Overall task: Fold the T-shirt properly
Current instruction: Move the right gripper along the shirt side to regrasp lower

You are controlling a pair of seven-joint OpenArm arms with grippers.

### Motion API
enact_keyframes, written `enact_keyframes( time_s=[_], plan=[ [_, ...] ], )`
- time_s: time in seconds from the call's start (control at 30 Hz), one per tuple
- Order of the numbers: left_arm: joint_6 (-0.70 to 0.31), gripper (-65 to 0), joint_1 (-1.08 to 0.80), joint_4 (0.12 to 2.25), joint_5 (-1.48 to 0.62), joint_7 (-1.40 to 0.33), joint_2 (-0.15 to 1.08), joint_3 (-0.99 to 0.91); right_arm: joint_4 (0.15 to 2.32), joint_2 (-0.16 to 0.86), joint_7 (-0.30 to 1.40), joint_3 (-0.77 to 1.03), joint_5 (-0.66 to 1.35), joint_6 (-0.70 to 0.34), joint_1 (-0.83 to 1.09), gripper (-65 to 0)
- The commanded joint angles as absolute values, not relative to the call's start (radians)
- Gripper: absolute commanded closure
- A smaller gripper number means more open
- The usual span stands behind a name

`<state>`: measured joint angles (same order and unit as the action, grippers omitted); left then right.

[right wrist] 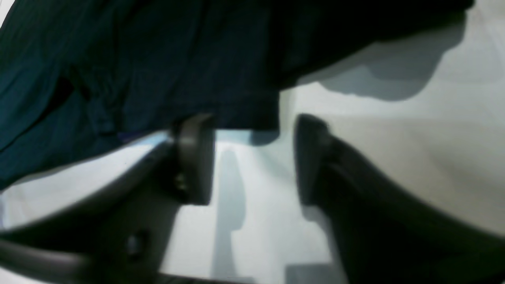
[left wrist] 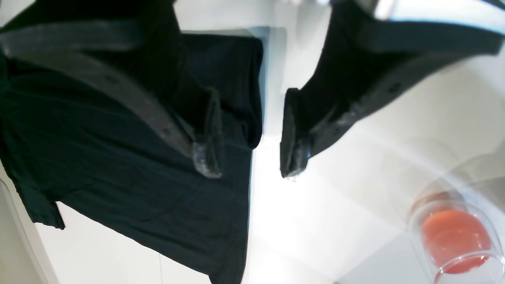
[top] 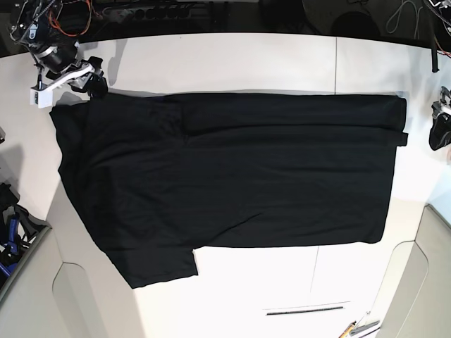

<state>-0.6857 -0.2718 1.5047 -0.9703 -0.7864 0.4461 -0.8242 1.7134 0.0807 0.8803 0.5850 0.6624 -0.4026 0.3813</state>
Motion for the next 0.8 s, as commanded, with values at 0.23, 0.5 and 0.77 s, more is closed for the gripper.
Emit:
enact_keyframes(
  time_s=[0.23, 0.5, 0.77],
  plan=[
    [-0.698, -27.1, -0.269, 1.518, -0.994, -0.767, 0.469, -0.831, 1.726, 0.088, 0.897, 0.589, 0.723, -0.409, 0.348, 0.0],
    [-0.698, -27.1, -0.269, 1.518, -0.994, -0.767, 0.469, -0.831, 1.726, 0.085, 0.921, 0.586, 0.868, -0.525, 0.276, 0.0],
    [-0.698, -27.1, -0.269, 1.518, -0.995, -0.767, 0.469, -0.831, 1.726, 0.083, 0.828, 0.466, 0.739, -0.528, 0.099, 0.0]
  ],
)
